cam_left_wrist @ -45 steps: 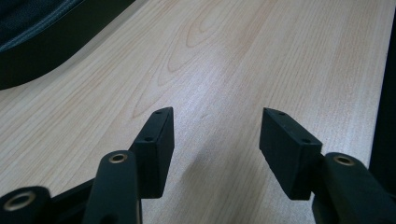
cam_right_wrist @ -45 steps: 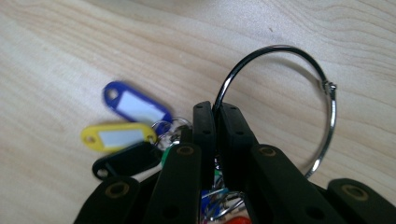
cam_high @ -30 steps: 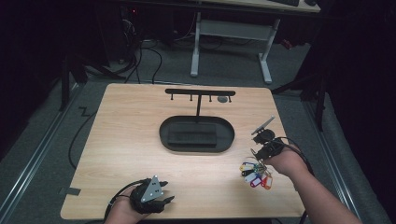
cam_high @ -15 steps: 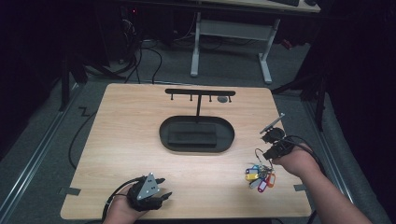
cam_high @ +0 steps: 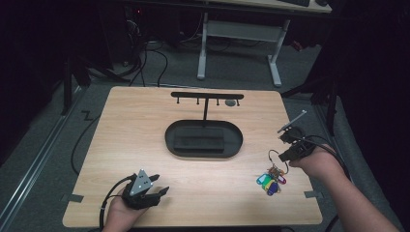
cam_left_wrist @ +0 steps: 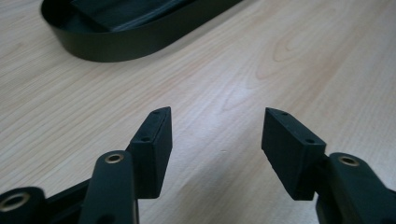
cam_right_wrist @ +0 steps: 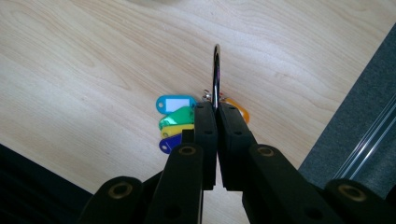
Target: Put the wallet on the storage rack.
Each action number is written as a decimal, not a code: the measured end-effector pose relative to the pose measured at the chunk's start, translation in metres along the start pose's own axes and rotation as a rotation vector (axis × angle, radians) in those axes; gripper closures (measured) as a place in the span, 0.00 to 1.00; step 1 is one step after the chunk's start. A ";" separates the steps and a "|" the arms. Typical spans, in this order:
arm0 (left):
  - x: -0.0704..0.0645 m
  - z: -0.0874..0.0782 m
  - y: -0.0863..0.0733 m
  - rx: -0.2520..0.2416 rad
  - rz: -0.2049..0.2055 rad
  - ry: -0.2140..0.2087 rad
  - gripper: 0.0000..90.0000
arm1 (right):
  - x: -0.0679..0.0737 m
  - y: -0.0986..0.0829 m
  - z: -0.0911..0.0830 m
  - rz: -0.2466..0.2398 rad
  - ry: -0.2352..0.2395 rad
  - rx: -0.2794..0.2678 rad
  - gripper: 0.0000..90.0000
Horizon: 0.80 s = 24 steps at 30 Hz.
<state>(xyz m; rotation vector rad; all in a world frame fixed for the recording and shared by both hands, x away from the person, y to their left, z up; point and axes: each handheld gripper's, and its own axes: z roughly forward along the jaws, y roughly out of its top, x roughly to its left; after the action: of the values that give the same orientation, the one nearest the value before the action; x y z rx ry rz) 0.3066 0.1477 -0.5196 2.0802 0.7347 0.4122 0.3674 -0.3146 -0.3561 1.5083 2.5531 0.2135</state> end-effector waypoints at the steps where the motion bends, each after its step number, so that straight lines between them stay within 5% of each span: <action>1: 0.003 -0.001 -0.001 -0.015 -0.022 0.009 0.44 | 0.000 0.001 -0.007 -0.002 0.000 -0.008 0.97; 7: 0.012 -0.004 -0.003 -0.046 -0.093 0.015 0.40 | 0.000 0.003 -0.028 -0.007 -0.009 -0.038 0.97; 24: 0.011 -0.005 0.000 -0.066 -0.073 0.001 0.39 | 0.007 0.017 -0.062 -0.028 -0.031 -0.071 0.97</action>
<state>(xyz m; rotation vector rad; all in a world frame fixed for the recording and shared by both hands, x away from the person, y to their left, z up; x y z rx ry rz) 0.3126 0.1577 -0.5168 1.9857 0.7853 0.3919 0.3650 -0.3030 -0.2931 1.4383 2.5130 0.2724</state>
